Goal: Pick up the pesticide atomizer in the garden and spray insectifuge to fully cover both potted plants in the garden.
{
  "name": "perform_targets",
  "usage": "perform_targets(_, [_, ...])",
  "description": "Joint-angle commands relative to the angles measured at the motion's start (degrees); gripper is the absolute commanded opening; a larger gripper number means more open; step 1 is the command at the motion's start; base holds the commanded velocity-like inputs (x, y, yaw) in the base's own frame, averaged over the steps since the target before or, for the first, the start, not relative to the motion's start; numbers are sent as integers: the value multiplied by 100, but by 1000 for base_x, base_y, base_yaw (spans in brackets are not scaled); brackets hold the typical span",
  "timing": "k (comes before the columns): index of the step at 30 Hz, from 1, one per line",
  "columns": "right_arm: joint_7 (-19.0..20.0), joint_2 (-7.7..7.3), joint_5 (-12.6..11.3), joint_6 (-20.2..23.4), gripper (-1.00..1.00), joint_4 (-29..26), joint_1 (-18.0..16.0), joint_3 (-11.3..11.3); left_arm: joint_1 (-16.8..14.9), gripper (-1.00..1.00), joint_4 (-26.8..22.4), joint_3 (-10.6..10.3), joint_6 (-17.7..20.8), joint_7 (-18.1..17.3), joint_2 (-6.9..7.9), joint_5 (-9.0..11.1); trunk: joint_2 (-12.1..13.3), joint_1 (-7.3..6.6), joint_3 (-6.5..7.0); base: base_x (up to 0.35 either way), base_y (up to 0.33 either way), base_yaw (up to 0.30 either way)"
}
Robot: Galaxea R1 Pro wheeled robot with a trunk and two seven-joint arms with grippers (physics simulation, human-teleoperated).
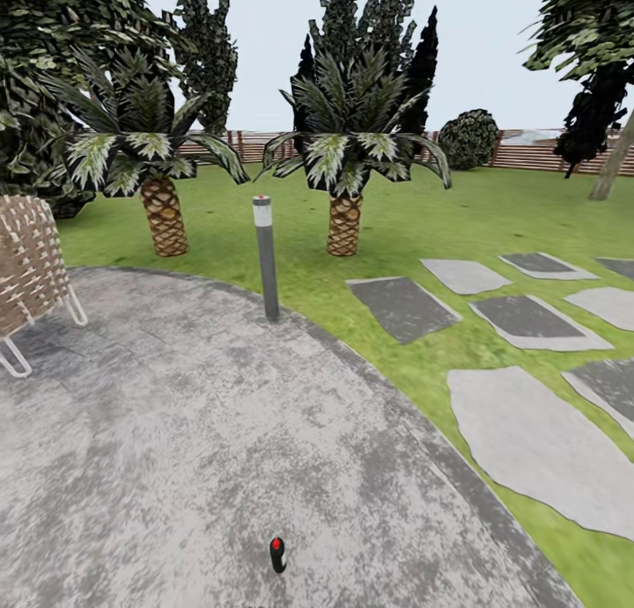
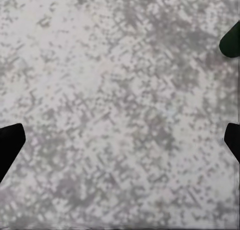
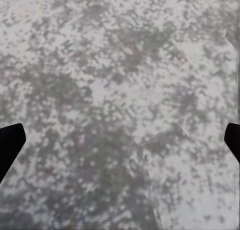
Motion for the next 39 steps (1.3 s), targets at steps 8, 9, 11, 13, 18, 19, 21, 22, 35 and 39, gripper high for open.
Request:
perform_targets(8, [-3,-19,4,-18,100,-34,-2,-14,-37,100,-62,19,-23,3,7,11,-2,-1,-5,0,-157,158])
perform_targets(9, [-3,-22,5,-16,100,-48,-2,-14,-51,100,-68,18,-21,3,7,11,-2,-1,-5,0,-21,14])
perform_targets(11, [-5,-31,5,-14,100,-152,-8,-16,-120,100,-111,8,-18,-5,6,-5,-2,-1,-5,0,-12,8])
perform_targets(13, [-4,-39,7,-11,100,-376,-22,-16,-297,100,-262,-18,-1,-15,-5,-36,-2,-1,-5,0,-6,4])
perform_targets(18, [-3,-84,13,1,100,-1406,-375,-24,-1302,100,-565,-37,93,-20,-76,-123,-2,-1,-5,0,-1,1])
perform_targets(19, [-3,-85,11,7,100,-1525,-509,-24,-1452,100,-568,-37,98,-15,-80,-126,-2,-1,-5,0,0,0])
perform_targets(21, [49,-92,12,5,100,-1690,-863,-1,-1685,100,-442,-13,30,1,-86,-127,-2,-1,-5,0,0,0])
perform_targets(22, [51,-92,12,4,100,-1692,-867,1,-1686,100,-421,-12,25,1,-84,-128,-2,-1,-5,0,0,0])
perform_targets(35, [49,-263,14,9,100,-1676,-881,-28,-1686,100,-329,0,-6,2,-88,-76,-2,-1,-5,0,-50,0])
perform_targets(39, [48,-294,14,9,100,-1654,-881,-21,-1697,100,-346,-2,-12,2,-101,-81,-2,-1,-5,0,-158,0])
